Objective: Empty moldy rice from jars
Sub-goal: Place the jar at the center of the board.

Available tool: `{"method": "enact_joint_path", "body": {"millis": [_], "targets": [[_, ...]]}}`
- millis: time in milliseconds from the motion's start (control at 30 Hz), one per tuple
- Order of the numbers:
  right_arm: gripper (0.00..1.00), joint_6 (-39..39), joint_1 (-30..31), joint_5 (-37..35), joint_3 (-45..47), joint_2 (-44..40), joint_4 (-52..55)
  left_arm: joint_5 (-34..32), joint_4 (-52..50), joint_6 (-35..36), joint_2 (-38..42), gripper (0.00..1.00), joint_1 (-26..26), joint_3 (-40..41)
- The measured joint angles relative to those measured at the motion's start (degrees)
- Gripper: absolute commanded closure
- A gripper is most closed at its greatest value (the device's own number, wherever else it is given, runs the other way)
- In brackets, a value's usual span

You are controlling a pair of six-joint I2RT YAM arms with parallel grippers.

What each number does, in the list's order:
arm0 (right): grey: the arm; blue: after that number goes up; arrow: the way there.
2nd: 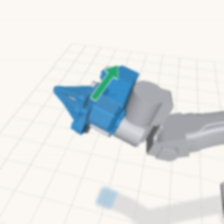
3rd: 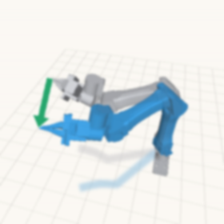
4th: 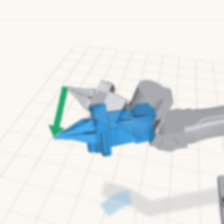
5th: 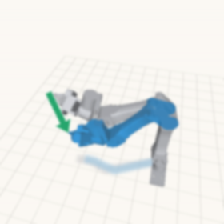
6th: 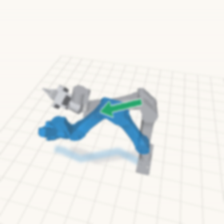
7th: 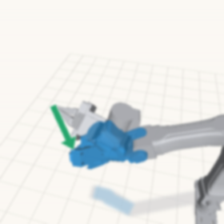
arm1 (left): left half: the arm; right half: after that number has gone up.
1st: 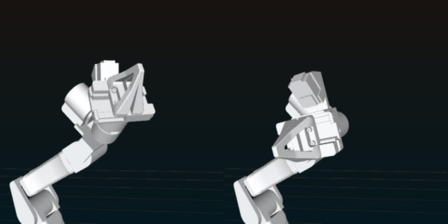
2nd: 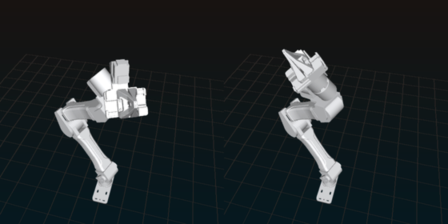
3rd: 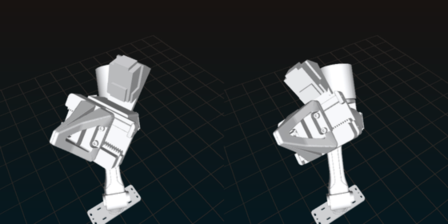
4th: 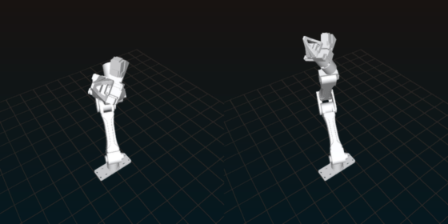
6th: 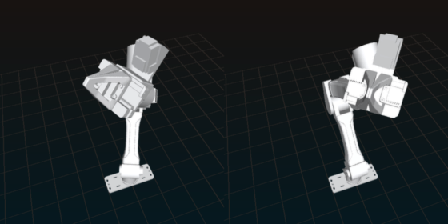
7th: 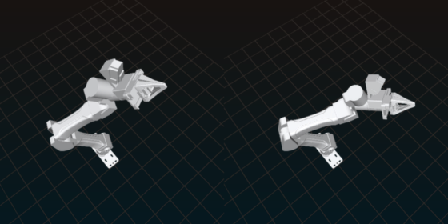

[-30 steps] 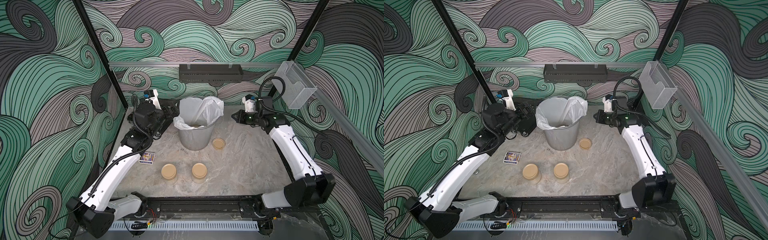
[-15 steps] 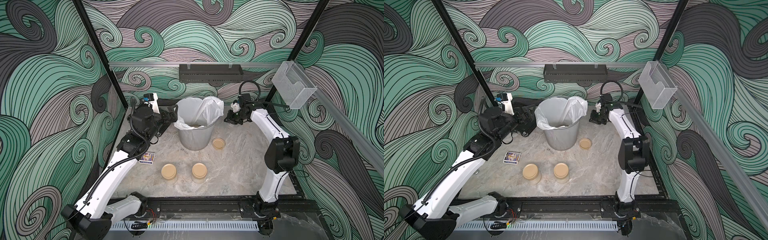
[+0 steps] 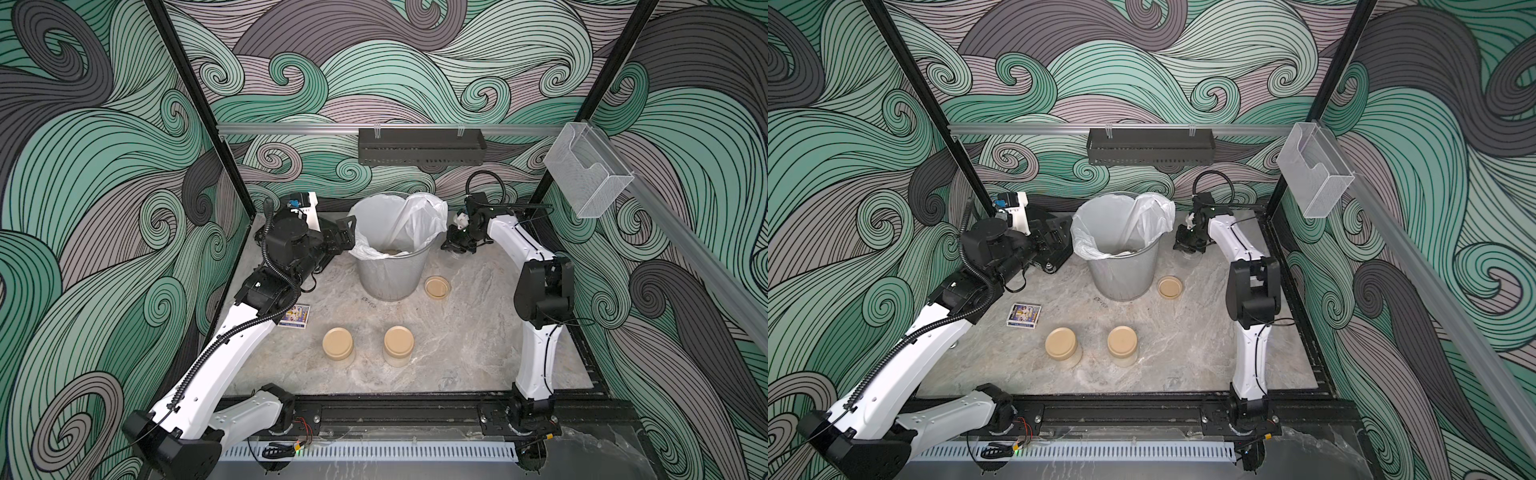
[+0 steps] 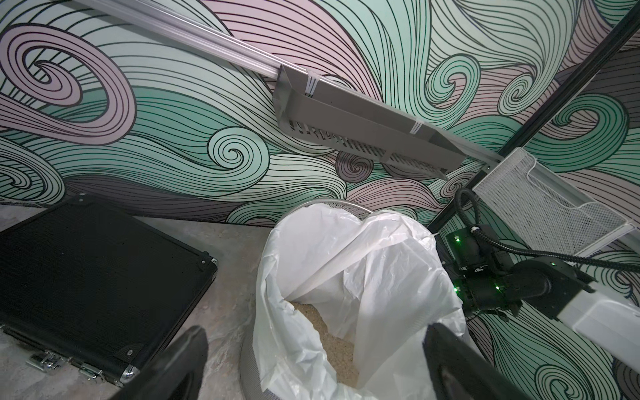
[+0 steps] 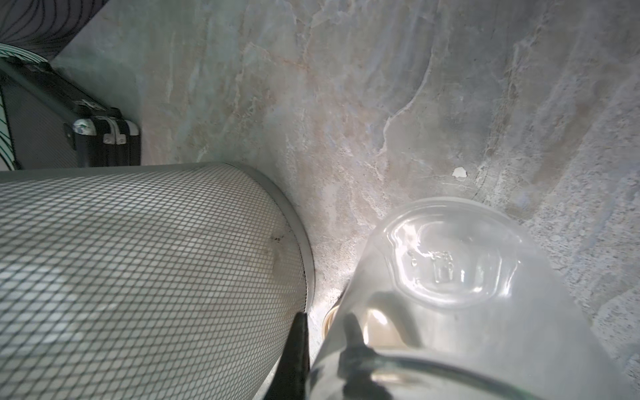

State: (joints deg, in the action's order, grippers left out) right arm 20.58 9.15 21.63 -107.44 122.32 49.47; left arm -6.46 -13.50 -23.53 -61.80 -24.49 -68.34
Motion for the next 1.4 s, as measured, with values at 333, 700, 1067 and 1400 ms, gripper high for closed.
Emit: {"method": "enact_joint_path", "body": {"millis": [333, 700, 1067, 1400], "targets": [[1.0, 0.9, 0.0, 0.07, -2.21, 2.82, 0.72, 0.02, -0.02, 0.02, 0.2, 0.02, 0.0, 0.26], [0.94, 1.07, 0.0, 0.26, -3.56, 5.97, 1.01, -0.02, 0.17, 0.04, 1.2, 0.02, 0.0, 0.98], [0.67, 1.03, 0.0, 0.2, -6.64, 5.95, 1.55, 0.02, 0.2, 0.44, 1.38, 0.01, 0.0, 1.05], [0.55, -0.26, 0.0, -1.57, -6.49, 3.04, 3.28, 0.24, 0.15, 0.66, 1.38, 0.01, 0.0, 1.03]]}}
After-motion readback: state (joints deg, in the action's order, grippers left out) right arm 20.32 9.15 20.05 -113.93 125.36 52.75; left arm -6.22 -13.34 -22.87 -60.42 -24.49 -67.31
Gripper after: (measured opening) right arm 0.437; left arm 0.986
